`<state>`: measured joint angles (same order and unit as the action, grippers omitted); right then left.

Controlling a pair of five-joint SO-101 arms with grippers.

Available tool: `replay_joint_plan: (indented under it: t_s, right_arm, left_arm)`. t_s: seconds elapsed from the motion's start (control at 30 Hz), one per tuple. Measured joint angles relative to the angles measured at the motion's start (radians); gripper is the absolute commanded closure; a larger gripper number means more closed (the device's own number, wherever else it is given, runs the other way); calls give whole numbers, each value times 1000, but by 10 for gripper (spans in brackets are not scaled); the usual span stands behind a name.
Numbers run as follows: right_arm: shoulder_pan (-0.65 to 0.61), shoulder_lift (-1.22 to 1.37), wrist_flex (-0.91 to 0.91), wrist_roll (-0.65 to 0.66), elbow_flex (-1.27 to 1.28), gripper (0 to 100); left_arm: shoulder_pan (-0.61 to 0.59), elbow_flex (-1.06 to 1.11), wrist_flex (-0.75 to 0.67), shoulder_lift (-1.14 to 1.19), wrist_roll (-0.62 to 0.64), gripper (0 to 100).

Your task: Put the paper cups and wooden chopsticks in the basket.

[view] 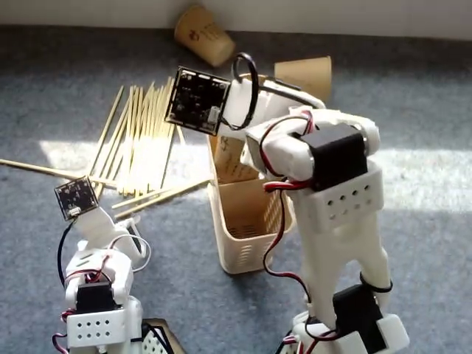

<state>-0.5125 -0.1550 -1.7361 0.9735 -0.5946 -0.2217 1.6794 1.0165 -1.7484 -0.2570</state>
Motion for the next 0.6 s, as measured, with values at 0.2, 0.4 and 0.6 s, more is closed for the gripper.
replay_joint_plan:
  t_s: [0.2,0.4,0.6]
  right_arm:
    - [-127,0,0,0,256,767]
    - [-172,-124,0,0,281,854]
    - [-169,-207,0,0,290,697]
  left_arm:
    - [0,0,0,0,0,786]
    - [0,0,0,0,0,786]
    - [0,0,0,0,0,786]
